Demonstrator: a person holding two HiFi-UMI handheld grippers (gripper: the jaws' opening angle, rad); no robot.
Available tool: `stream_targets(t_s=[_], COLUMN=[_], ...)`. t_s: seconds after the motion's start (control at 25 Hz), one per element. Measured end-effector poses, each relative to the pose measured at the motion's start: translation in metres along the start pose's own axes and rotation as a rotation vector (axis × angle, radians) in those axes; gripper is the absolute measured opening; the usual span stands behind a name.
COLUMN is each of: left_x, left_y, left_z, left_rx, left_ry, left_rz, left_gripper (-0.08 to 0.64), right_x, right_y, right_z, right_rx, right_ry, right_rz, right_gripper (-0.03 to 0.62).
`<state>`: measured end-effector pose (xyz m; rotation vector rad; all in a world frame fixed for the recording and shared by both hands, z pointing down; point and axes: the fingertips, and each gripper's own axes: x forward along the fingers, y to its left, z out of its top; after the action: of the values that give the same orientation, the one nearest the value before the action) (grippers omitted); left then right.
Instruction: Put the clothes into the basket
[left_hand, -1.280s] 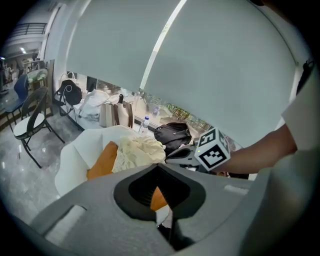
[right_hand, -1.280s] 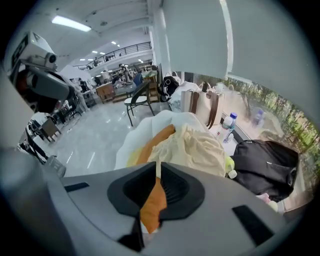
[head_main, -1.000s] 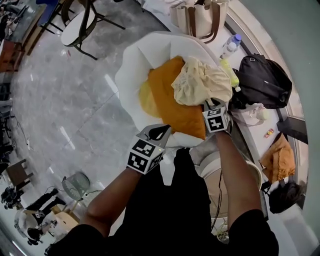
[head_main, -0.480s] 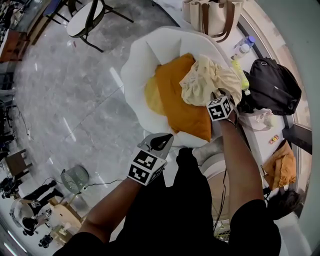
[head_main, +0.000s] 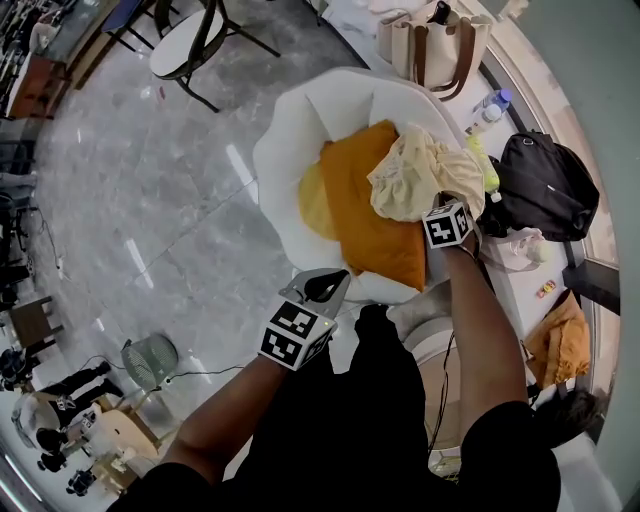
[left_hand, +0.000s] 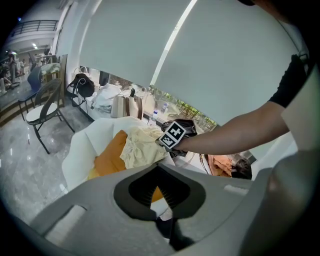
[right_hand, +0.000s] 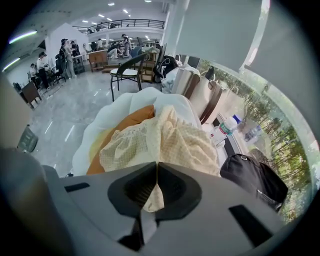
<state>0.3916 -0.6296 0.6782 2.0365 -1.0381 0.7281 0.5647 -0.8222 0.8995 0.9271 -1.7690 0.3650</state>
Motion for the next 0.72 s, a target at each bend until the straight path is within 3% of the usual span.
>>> stream_targets(t_s=[0.72], left_x=[-0.061], left_y=[-0.020], left_z=[0.064], left_rx=[0.065], left_ry=[-0.123], left_rz=[-0.045], left_gripper=[0.000], right_x=[-0.111], right_y=[-0.033], right_z=[0.046], right_rx=[0.149], right_ry=[-0.117], right_rz=[-0.055], right_gripper=[0.020])
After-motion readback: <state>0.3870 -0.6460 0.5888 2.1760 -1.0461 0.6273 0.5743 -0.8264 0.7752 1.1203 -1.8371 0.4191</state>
